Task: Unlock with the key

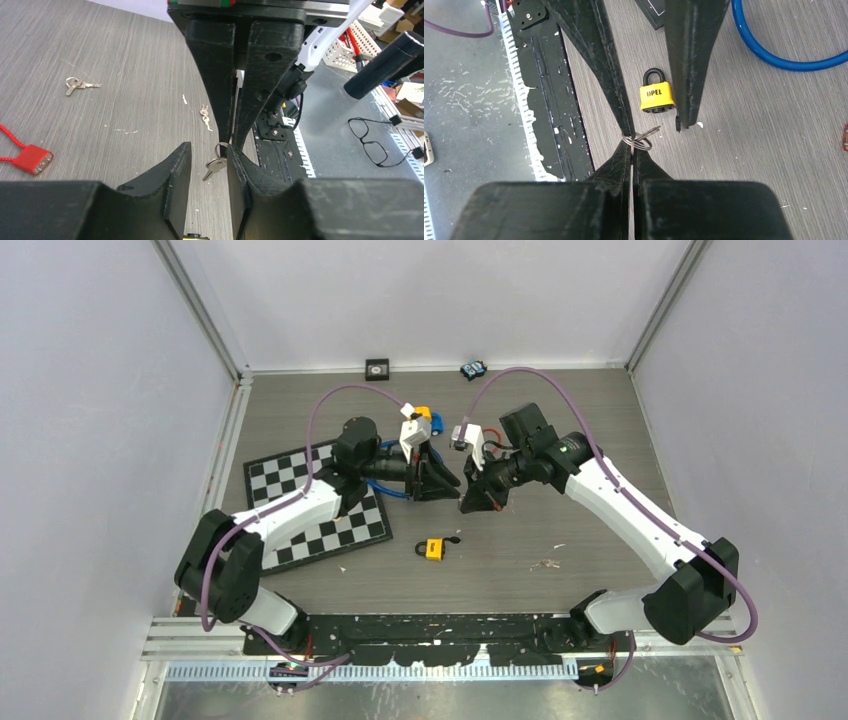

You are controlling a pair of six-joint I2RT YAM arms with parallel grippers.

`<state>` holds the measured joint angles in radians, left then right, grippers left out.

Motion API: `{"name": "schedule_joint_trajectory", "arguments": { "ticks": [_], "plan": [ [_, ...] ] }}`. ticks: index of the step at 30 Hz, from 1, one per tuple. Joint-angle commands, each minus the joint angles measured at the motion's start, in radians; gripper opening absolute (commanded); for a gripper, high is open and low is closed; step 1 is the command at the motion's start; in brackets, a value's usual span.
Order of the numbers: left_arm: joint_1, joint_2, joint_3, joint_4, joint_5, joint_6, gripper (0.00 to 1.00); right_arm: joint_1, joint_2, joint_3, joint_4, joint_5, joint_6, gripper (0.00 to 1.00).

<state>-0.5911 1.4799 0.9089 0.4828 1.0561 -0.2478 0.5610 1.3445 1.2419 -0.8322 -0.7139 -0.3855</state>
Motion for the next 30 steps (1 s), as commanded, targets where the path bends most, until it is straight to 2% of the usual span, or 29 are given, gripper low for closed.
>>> {"name": "schedule_joint_trajectory", "arguments": {
  "ticks": [1,8,15,30],
  "plan": [
    [-0.014,0.011,0.004,0.097,0.038,-0.036,0.31,0.01,-0.004,0.02,0.039,-0.046,0.012,0.01],
    [-0.015,0.016,-0.002,0.118,0.074,-0.069,0.27,0.01,-0.011,0.017,0.039,-0.034,0.01,0.01],
    [-0.025,0.032,0.007,0.119,0.108,-0.093,0.18,0.01,-0.008,0.021,0.037,-0.03,0.009,0.01],
    [-0.04,0.063,0.012,0.108,0.167,-0.149,0.12,0.01,0.0,0.019,0.037,0.004,0.002,0.01]
  ]
}}
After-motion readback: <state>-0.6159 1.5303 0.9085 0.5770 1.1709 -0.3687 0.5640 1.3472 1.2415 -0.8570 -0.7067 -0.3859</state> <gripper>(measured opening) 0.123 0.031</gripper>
